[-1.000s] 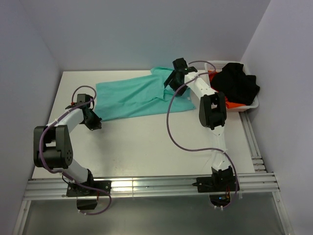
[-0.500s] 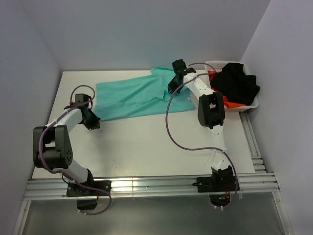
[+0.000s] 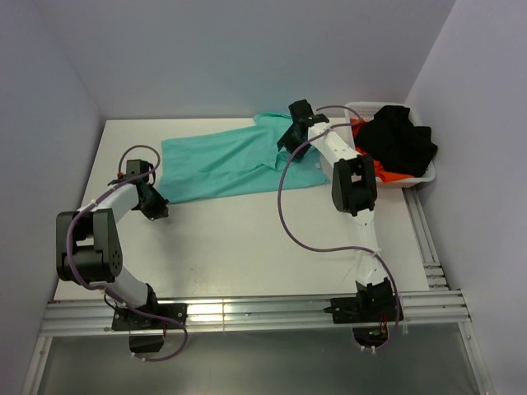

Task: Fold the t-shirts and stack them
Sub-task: Fold the flattened tshirt in 1/3 of the way

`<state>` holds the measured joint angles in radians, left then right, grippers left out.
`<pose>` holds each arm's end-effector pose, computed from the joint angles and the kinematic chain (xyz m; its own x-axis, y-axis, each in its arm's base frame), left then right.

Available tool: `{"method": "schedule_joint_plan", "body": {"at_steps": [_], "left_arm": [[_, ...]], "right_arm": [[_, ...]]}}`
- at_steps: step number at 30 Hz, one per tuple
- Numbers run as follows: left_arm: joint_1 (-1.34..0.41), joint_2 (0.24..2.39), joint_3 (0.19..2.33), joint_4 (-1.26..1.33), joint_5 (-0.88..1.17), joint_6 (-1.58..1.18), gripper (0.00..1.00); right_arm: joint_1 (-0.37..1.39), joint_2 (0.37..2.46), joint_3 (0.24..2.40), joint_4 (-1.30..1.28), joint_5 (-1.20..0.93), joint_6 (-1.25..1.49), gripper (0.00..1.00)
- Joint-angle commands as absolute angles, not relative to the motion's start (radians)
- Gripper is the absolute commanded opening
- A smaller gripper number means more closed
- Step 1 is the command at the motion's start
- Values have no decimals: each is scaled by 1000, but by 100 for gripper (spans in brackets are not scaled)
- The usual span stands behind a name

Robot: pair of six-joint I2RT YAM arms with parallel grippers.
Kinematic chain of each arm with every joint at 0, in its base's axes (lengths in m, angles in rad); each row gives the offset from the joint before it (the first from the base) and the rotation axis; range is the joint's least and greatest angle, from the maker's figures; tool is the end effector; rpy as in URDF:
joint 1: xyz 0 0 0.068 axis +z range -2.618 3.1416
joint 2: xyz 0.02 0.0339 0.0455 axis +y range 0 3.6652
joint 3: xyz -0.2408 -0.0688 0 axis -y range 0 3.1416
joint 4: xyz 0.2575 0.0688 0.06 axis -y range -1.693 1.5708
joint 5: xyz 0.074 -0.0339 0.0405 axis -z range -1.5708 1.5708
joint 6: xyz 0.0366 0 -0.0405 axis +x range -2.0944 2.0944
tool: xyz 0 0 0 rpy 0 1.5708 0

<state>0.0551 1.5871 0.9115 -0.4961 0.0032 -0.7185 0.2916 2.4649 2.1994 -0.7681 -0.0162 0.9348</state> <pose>0.3049 0.0167 0.1381 -0.6571 -0.6955 -0.2906 -0.6461 0.7183 -0.2580 0.5061 0.1525 0.1596 -0.7264 0.6218 -0.2928 0.4865 0.7661 0.4199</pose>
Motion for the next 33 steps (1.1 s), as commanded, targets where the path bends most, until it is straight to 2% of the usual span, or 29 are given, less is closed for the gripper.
{"method": "schedule_joint_plan", "body": {"at_steps": [1,13,20,33], "left_arm": [[60,1592,919,-465,18,-707,0],[60,1583,893,-440,35,-716,0],[60,1571,884,-443,34,-716,0],[60,1578,853,-420,43,-732,0]], "right_arm": [[285,2332,2197,-742,37,907,63],[209,2235,2105,-794,173,807,62],[192,2230,2043,-776,181,781,54],[202,2304,2120,-799,158,790,49]]}}
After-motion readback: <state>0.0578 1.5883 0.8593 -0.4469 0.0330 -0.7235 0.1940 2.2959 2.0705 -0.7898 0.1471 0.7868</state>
